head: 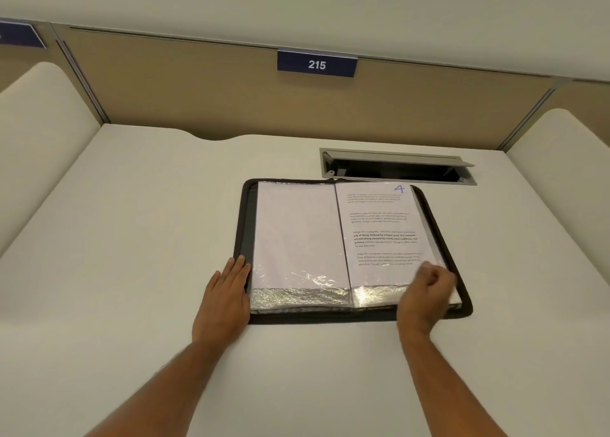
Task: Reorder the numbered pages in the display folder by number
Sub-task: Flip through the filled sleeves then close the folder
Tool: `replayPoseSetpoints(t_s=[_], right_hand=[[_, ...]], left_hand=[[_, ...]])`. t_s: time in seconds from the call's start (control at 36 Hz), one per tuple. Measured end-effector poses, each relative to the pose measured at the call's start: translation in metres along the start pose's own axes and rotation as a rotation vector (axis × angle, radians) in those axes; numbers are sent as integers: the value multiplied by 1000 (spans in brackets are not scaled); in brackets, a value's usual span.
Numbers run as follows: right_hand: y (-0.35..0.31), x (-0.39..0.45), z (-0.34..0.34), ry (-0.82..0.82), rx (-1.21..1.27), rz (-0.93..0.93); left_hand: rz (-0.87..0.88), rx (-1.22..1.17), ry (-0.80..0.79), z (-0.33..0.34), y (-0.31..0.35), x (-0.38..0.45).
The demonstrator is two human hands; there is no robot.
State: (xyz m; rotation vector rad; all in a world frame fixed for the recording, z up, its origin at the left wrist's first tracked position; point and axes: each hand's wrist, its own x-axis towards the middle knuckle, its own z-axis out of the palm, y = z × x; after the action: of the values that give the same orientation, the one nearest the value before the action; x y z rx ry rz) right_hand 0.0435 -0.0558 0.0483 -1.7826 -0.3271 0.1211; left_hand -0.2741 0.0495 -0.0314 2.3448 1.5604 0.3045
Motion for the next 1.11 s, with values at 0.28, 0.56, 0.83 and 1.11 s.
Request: replayPoseSetpoints(t_s=[0.28,0.56,0.83,1.11], right_hand=[[4,-107,79,-954,-370,-334],[16,-146,111,-953,-587,-565],[-7,-119,100,-890,-150,6],[-6,-28,49,-351,379,494]], left_hand=[[-3,-12,6,2,-2,0],[-2,-10,1,5,-5,0],[6,-5,15,3,-3,0],[10,0,21,6,-5,1]])
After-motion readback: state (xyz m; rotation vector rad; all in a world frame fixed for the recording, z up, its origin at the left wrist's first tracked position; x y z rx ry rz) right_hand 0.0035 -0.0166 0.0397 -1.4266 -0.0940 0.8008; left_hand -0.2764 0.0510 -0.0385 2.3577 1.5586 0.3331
